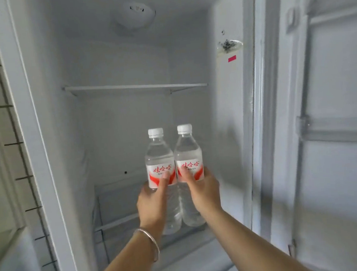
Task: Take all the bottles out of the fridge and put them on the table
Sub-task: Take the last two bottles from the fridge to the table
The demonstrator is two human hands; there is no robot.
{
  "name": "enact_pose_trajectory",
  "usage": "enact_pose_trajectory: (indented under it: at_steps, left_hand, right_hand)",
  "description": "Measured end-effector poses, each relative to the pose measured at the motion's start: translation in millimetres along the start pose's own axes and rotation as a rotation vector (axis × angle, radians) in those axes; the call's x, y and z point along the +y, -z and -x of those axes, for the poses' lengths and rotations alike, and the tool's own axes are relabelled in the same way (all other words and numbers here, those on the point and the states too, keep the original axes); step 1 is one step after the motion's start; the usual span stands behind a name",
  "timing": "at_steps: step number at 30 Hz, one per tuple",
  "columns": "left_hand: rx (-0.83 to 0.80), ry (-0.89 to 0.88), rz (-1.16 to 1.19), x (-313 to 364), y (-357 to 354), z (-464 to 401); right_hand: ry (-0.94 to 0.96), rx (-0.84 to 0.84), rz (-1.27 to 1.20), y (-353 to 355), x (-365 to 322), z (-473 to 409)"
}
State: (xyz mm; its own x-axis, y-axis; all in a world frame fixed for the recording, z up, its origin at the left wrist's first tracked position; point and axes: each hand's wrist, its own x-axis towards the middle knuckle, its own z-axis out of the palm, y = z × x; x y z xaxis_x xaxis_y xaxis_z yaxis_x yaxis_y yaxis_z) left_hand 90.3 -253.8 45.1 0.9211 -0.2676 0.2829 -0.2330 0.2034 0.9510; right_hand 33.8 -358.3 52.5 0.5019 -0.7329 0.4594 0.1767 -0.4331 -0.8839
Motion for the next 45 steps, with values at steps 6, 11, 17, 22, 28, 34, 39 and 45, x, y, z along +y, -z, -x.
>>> enact_pose_trajectory:
  at_steps: [6,11,17,22,28,34,39,45]
  left_hand:
    - [-0.157,0.027,0.061,24.9,-14.1,101.1]
    - [-0.320,0.016,0.104,56.0,-47.6,176.5]
    - [-0.509,-0.026,0.121,74.0,-98.9,274.1]
    - [-0.621,-0.012,0.161,90.1,-150.9,370.3]
    - [-0.715,0.070,0.143,83.8,-222.4,485.4]
    - [-0.826,0.095,0.119,74.2,-291.6,570.6]
    - [-0.844,0.141,0.049,44.2,-361.4,601.4]
    - [-0.830,0.161,0.026,11.7,-463.2,588.9]
  right_hand:
    - [-0.066,0.095,0.078,85.0,-21.8,77.5]
    - [-0.071,0.229,0.125,167.7,-44.7,128.9]
    - [-0.094,0.347,0.153,280.7,-61.7,192.9]
    - [-0.148,0.425,0.196,380.5,-57.0,246.8]
    - [-0.215,0.546,0.325,511.6,-53.2,321.7]
    - [-0.319,0.666,0.364,610.9,-33.4,361.6]
    - [-0.377,0.734,0.435,678.7,-8.6,356.1]
    - [-0.389,0.812,0.418,747.3,41.5,294.0]
